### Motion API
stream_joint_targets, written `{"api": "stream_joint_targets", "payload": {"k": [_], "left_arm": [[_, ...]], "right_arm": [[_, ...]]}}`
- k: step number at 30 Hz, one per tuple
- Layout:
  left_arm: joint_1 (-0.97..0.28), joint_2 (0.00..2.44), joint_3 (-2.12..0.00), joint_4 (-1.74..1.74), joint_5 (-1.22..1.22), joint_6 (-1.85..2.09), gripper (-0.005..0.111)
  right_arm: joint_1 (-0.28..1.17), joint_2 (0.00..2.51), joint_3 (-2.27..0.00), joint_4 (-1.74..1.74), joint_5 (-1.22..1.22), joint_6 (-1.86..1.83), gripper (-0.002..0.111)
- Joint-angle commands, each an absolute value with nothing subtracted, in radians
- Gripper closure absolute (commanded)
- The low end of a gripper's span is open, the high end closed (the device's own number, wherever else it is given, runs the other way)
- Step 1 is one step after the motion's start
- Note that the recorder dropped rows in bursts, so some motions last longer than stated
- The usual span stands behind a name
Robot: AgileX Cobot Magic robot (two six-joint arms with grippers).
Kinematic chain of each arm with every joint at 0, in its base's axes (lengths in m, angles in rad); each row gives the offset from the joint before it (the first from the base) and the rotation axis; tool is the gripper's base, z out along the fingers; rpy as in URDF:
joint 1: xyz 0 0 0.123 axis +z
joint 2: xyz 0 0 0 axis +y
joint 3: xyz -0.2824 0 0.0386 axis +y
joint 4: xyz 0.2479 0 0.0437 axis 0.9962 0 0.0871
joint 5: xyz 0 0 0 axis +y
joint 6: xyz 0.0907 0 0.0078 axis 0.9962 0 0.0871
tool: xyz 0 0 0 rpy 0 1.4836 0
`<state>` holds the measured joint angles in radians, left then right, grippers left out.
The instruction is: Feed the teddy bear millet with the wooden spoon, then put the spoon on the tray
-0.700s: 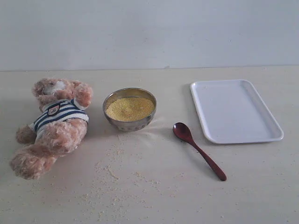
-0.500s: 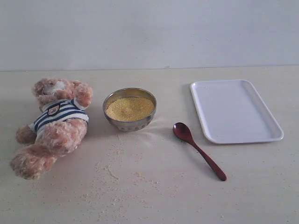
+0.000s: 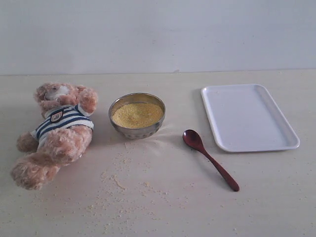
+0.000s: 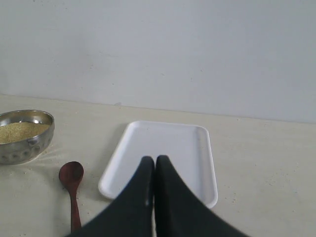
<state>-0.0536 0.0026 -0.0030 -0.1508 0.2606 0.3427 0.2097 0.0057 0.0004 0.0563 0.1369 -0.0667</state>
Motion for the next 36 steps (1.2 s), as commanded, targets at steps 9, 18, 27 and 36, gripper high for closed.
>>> {"api": "stream_joint_targets", "payload": {"k": [9,18,27,36], "left_arm": [[-0.057,0.000,0.000,-0.708,0.105,0.193,0.102],[-0.057,0.000,0.000,-1.016,0.148,0.175,0.102],[-0.057,0.418,-0.069,-0.949,0.092,0.227,0.102],[-0.057,1.046,-0.453,-0.784,0.188,0.365,0.102]], "right_arm": [[0.209,0.000,0.000,0.055,0.094,-0.066,0.108],[0.209,0.000,0.000,0.055,0.094,-0.066,0.108],[0.209,0.000,0.000,0.055,0.094,-0.066,0.108],[0.209,0.000,0.000,0.055,0.094,-0.066,0.108]]}}
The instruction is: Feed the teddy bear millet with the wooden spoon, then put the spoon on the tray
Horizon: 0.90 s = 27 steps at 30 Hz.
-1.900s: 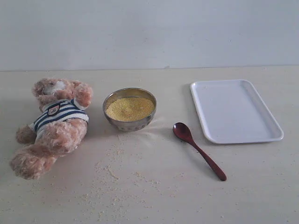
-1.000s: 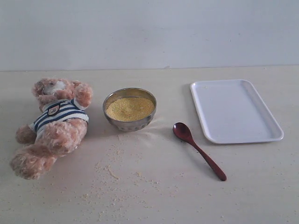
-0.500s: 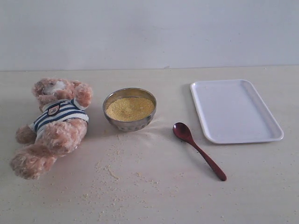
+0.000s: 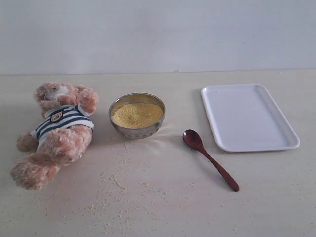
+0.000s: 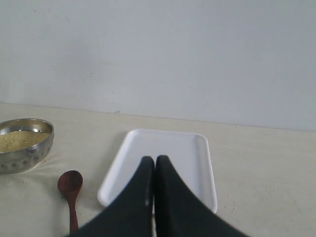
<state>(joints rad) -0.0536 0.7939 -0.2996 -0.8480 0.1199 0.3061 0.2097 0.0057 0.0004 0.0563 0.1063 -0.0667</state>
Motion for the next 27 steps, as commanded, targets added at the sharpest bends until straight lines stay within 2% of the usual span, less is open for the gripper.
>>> {"api": "stream_joint_targets", "payload": {"k": [1,5,7,9,12,22,26,27], "left_arm": [[-0.057,1.105,-0.491,-0.784,0.211,0.398,0.101],[-0.052,1.339,-0.645,-0.786,0.266,0.489,0.086],[-0.041,1.415,-0.692,-0.788,0.276,0.489,0.072],[-0.028,1.484,-0.729,-0.788,0.285,0.487,0.053],[-0.020,1.551,-0.751,-0.790,0.281,0.487,0.033],[-0.020,1.708,-0.756,-0.837,0.236,0.552,0.031],[-0.020,1.781,-0.766,-1.048,0.242,0.783,0.031],[-0.020,1.794,-0.779,-1.205,0.276,0.916,0.031]], "right_arm": [[0.209,0.000,0.000,0.055,0.094,-0.066,0.108],[0.209,0.000,0.000,0.055,0.094,-0.066,0.108],[0.209,0.000,0.000,0.055,0.094,-0.066,0.108],[0.209,0.000,0.000,0.055,0.094,-0.066,0.108],[0.209,0.000,0.000,0.055,0.094,-0.066,0.108],[0.209,0.000,0.000,0.055,0.094,-0.066,0.108],[0.209,0.000,0.000,0.055,0.094,-0.066,0.108],[0.209,0.000,0.000,0.055,0.094,-0.066,0.108]]}}
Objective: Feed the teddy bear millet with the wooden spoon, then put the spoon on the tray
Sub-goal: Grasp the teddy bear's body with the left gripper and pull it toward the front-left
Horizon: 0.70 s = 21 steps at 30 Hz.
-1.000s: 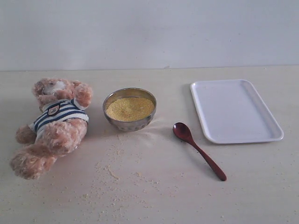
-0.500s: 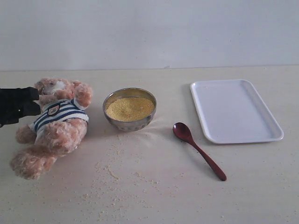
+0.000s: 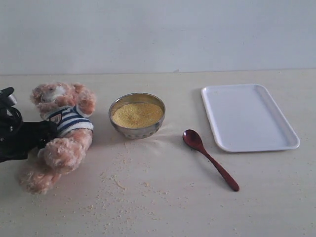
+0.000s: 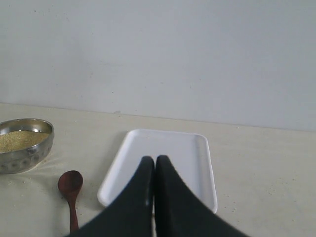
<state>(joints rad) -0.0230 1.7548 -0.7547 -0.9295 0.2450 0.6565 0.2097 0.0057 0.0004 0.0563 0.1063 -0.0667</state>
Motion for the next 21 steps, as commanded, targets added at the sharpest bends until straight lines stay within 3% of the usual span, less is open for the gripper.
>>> {"api": "stream_joint_targets", "payload": {"k": [1,5,16,17,21], "left_arm": [[-0.020,1.797,-0.785,-1.296,0.301,1.001,0.031],[-0.020,1.820,-0.791,-1.744,0.381,1.418,0.031],[-0.020,1.936,-0.900,-1.744,0.467,1.475,0.033],[-0.020,1.945,-0.907,-1.744,0.467,1.475,0.036],[-0.020,1.979,-0.922,-1.744,0.467,1.475,0.076]], "right_arm": [[0.209,0.000,0.000,0.055,0.094,-0.066,0.108],[0.209,0.000,0.000,0.055,0.094,-0.066,0.108],[0.209,0.000,0.000,0.055,0.094,-0.066,0.108],[0.209,0.000,0.000,0.055,0.094,-0.066,0.108],[0.209,0.000,0.000,0.055,0.094,-0.066,0.108]]}}
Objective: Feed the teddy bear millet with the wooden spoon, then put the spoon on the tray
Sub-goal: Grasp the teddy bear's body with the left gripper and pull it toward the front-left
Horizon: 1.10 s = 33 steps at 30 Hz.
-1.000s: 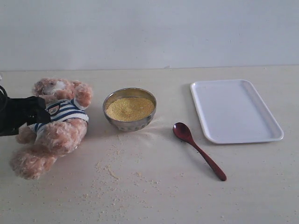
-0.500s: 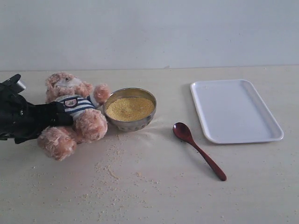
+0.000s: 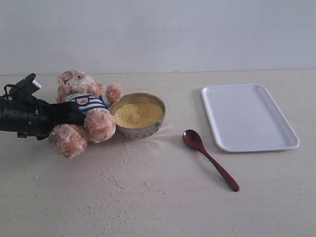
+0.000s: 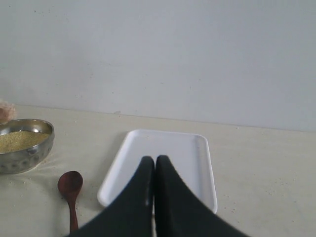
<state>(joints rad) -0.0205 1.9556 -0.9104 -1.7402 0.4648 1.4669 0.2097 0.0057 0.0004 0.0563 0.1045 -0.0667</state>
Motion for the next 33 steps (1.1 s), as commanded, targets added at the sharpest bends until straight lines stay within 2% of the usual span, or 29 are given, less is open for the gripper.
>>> {"api": "stream_joint_targets", "payload": {"k": [1,2,3,12,27,33], "left_arm": [[-0.020,1.979,-0.922,-1.744,0.467,1.475,0.087],[-0.020,1.981,-0.920,-1.744,0.467,1.475,0.098],[-0.020,1.981,-0.920,-1.744,0.467,1.475,0.101],[-0.012,1.853,-0.826,-1.744,0.459,1.440,0.101],[0.040,1.398,-0.451,-1.616,0.636,1.386,0.102],[0.040,1.266,-0.331,-1.553,0.599,1.338,0.102]], "right_arm": [[0.209,0.000,0.000,0.055,0.094,-0.066,0.108],[0.209,0.000,0.000,0.055,0.094,-0.066,0.108],[0.209,0.000,0.000,0.055,0.094,-0.066,0.108],[0.209,0.000,0.000,0.055,0.094,-0.066,0.108],[0.209,0.000,0.000,0.055,0.094,-0.066,0.108],[0.209,0.000,0.000,0.055,0.094,-0.066,0.108]]}}
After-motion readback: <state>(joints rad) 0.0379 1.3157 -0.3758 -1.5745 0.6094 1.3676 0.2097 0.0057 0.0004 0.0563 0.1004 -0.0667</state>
